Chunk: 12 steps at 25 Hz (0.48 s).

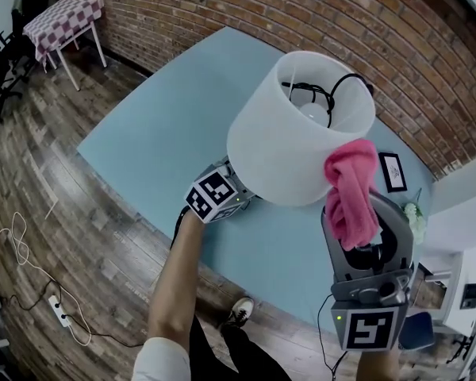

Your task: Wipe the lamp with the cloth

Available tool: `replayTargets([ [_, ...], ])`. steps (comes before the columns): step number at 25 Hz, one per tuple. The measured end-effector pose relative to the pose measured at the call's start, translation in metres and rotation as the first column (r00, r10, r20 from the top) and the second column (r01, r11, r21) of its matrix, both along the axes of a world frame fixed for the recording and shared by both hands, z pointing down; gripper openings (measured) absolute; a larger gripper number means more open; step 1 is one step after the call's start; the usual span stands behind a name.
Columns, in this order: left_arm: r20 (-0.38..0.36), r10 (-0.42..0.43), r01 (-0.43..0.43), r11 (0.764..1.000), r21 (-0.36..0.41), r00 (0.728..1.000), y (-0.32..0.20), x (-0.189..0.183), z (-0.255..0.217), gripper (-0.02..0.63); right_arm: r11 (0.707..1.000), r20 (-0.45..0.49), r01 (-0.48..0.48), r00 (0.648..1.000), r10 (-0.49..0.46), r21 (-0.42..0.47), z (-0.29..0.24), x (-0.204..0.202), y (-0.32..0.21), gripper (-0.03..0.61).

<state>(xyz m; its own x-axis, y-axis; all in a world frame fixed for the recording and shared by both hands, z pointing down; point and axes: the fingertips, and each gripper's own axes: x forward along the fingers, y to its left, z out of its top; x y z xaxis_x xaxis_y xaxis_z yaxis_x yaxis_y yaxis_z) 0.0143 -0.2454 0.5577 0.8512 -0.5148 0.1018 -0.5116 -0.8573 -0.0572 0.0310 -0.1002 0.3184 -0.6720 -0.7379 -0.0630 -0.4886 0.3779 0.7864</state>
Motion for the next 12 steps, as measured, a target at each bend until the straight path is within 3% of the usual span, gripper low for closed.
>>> replayTargets([
  [2,0.030,-0.072,0.073,0.997,-0.008,0.997,0.000,-0.011,0.007,0.259,1.000,0.013,-0.013,1.000,0.012,0.022,-0.010,-0.003,-0.001,0.201],
  [5,0.101,-0.164,0.167,0.986,-0.016,0.981,0.008,-0.033,0.016,0.259,0.997,0.000,-0.046,0.999,0.047,0.064,-0.025,-0.012,-0.007,0.201],
  [8,0.045,-0.271,0.273,0.961,-0.049,0.961,0.016,-0.058,0.009,0.259,0.994,-0.044,-0.066,0.997,0.070,0.089,-0.035,-0.022,-0.017,0.201],
  [12,-0.009,-0.403,0.398,0.907,-0.137,0.915,0.038,-0.090,0.000,0.259,0.990,-0.144,-0.068,0.986,0.085,0.122,-0.036,-0.041,-0.017,0.201],
])
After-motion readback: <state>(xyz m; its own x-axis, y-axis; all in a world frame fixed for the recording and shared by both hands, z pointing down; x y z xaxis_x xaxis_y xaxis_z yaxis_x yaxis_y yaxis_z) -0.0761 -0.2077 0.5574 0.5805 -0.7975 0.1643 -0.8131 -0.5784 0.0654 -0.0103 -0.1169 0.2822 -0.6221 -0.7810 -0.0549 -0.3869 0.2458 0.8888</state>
